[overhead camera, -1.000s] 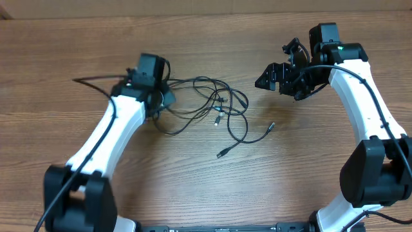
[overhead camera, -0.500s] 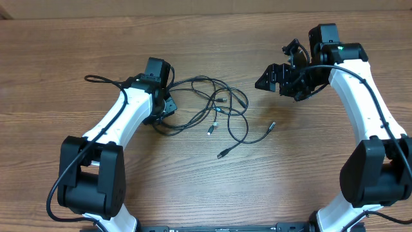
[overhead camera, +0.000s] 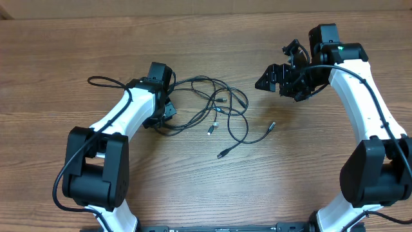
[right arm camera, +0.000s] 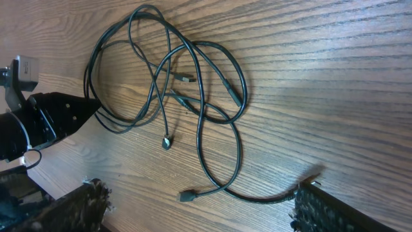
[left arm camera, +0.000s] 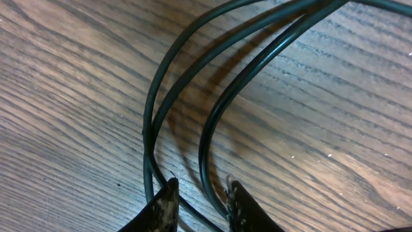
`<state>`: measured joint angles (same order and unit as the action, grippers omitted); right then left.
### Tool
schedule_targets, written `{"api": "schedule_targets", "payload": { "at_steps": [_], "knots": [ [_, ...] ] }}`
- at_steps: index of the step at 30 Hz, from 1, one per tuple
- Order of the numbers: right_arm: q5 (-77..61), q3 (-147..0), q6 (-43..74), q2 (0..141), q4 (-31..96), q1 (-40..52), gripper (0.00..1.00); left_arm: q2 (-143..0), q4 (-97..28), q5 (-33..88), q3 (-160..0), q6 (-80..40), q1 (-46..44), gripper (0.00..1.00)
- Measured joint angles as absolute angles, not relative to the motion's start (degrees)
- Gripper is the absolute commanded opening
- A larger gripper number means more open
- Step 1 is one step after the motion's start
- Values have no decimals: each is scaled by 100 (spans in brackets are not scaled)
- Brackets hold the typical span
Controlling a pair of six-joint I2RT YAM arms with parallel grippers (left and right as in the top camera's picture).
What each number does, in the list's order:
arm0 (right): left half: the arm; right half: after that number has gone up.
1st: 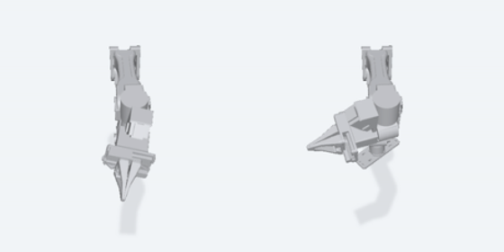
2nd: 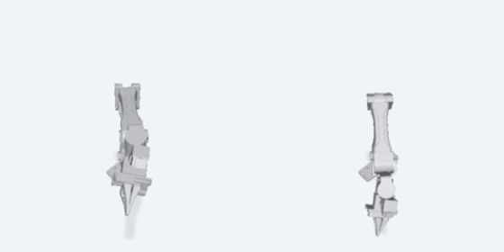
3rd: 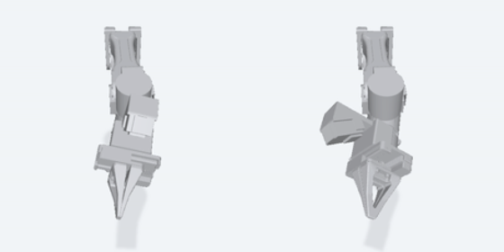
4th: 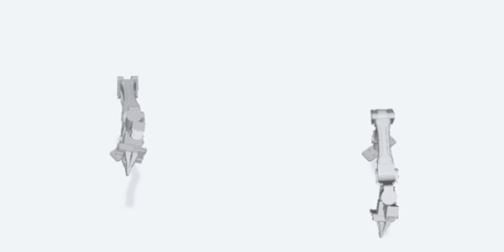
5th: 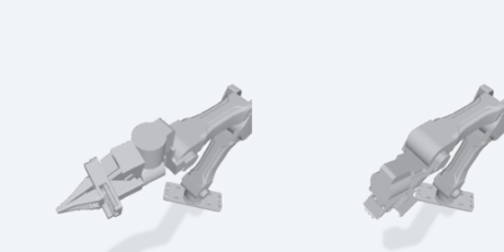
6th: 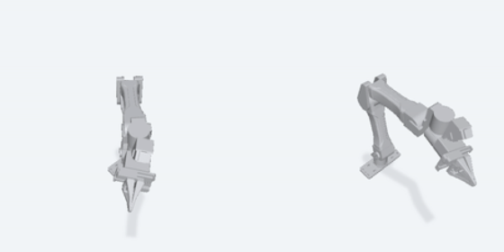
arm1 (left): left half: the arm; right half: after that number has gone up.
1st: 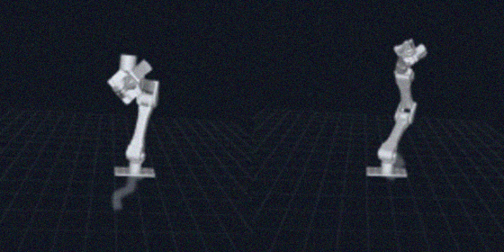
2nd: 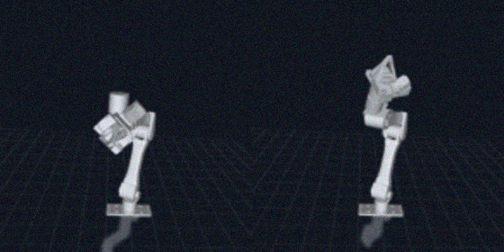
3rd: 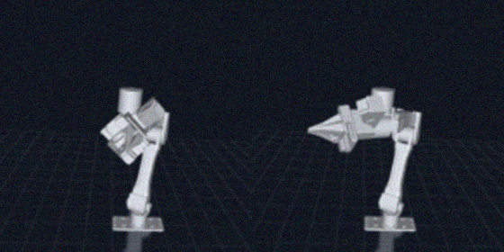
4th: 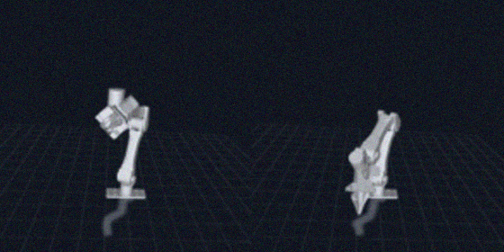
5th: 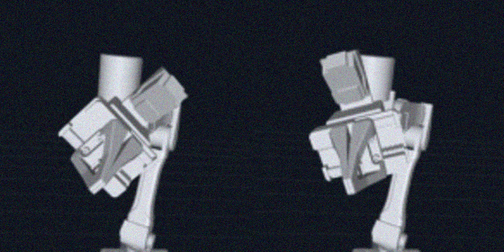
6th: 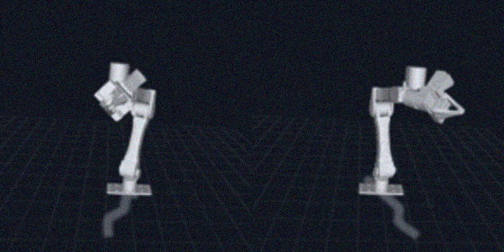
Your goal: Untangle cables
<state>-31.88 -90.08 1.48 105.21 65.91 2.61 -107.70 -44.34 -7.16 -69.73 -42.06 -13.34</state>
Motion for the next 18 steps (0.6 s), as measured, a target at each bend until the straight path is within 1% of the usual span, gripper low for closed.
{"api": "schedule_targets", "payload": {
  "at_steps": [4, 8, 16, 18],
  "knots": [
    [-3190, -9008, 93, 10521, 6593, 261, 92, -10770, -4591, -727, -6973, -4209, -1334, 24],
    [-3183, -9008, 19, 10521, 6643, 261, 92, -10770, -4939, -1052, -6969, -4204, -1295, 26],
    [-3151, -9008, -1, 10521, 6624, 261, 92, -10770, -4519, -1140, -6963, -4202, -1264, 25],
    [-3151, -9008, -3, 10521, 6622, 261, 92, -10770, -4517, -1140, -6963, -4202, -1264, 22]
  ]
}}
